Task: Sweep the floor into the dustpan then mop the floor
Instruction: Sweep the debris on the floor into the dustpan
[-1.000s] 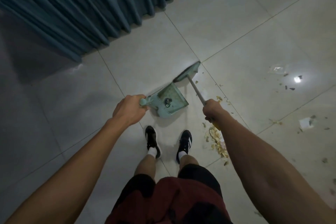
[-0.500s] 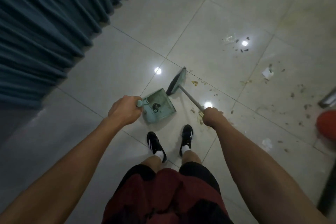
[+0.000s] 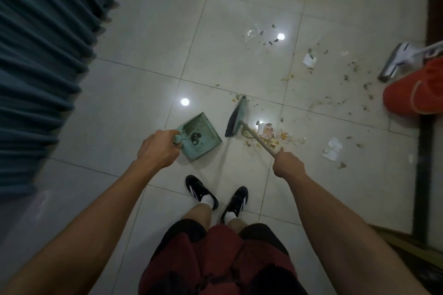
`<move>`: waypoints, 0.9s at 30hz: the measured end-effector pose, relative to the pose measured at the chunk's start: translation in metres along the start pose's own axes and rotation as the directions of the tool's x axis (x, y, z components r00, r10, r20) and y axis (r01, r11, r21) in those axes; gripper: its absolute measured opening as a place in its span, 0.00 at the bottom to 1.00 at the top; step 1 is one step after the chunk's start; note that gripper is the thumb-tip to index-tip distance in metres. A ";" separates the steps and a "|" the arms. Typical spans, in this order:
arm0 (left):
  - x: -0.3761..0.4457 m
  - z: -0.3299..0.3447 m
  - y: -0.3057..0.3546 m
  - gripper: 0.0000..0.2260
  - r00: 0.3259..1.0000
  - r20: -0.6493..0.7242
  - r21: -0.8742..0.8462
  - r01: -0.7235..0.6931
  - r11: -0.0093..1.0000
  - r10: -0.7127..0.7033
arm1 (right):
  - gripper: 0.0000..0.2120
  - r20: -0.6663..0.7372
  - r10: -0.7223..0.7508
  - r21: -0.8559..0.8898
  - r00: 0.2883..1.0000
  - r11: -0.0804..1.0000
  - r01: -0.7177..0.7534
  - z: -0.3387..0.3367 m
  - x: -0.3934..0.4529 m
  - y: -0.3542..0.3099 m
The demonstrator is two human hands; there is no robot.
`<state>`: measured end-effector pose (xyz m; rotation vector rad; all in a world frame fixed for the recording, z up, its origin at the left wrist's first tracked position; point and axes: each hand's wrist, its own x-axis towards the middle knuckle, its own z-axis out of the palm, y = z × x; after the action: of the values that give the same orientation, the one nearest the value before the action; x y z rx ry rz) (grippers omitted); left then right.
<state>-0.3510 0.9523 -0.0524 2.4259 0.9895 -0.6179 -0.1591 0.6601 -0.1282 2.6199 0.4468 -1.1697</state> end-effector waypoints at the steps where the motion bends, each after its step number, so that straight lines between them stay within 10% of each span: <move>1: -0.001 0.002 0.009 0.04 1.000 0.004 0.019 -0.011 1.000 0.011 | 0.14 -0.011 0.010 -0.001 1.000 1.000 -0.010 0.005 -0.004 0.011; 16: -0.010 -0.005 0.071 0.03 0.991 -0.033 0.137 -0.123 0.983 0.128 | 0.13 -0.079 0.045 0.259 0.996 0.965 -0.024 -0.004 -0.024 0.051; 27: 0.054 -0.061 -0.003 0.03 0.995 -0.084 0.045 -0.053 0.998 0.057 | 0.13 -0.062 0.052 0.395 0.997 0.918 -0.023 -0.051 0.023 -0.078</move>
<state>-0.3041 1.0166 -0.0337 2.5267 0.9486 -0.5250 -0.1381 0.7533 -0.1194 3.0030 0.1832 -1.2701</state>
